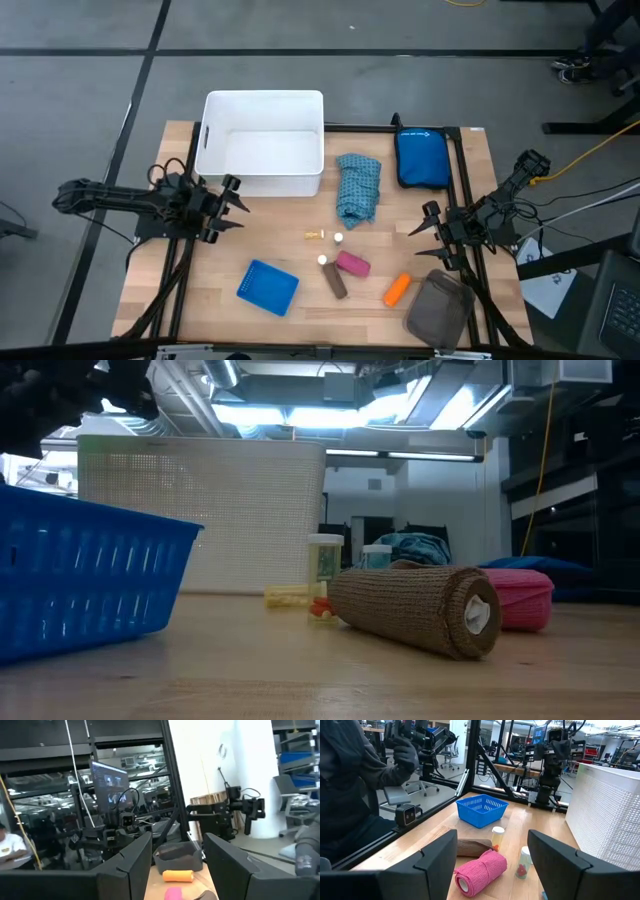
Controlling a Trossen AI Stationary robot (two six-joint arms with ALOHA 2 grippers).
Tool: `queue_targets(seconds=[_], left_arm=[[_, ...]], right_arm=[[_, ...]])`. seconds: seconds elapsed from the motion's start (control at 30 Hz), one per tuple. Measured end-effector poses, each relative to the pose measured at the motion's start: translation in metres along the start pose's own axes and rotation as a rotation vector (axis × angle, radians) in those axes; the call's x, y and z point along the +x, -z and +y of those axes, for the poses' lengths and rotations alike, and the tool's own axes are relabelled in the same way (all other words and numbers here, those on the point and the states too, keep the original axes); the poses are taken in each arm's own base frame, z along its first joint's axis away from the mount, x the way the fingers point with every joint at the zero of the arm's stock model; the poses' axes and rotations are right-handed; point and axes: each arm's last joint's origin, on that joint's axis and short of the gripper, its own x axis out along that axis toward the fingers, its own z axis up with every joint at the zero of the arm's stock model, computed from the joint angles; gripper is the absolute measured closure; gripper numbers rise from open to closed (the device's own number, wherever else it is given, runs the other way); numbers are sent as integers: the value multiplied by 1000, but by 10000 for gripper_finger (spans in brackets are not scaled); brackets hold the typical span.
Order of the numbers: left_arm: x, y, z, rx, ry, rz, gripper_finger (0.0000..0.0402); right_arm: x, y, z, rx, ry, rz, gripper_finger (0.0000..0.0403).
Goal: Pick & Place Medicine items
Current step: Put the yellow medicine bottle into the blue bin
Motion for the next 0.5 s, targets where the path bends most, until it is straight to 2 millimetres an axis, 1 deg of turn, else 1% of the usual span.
queue_targets(seconds=[0.1,0.2,0.3,0.5], left_arm=[[0,2,-1,11,20,17,224],[0,2,0,26,-2,20,224],[0,2,2,39,-66,26,224],[0,2,5,-25,-185,41,224]], right_arm=[[0,0,0,0,0,0,158],[0,0,0,0,1,1,158],[0,0,0,0,3,1,158],[0,0,0,0,2,1,158]])
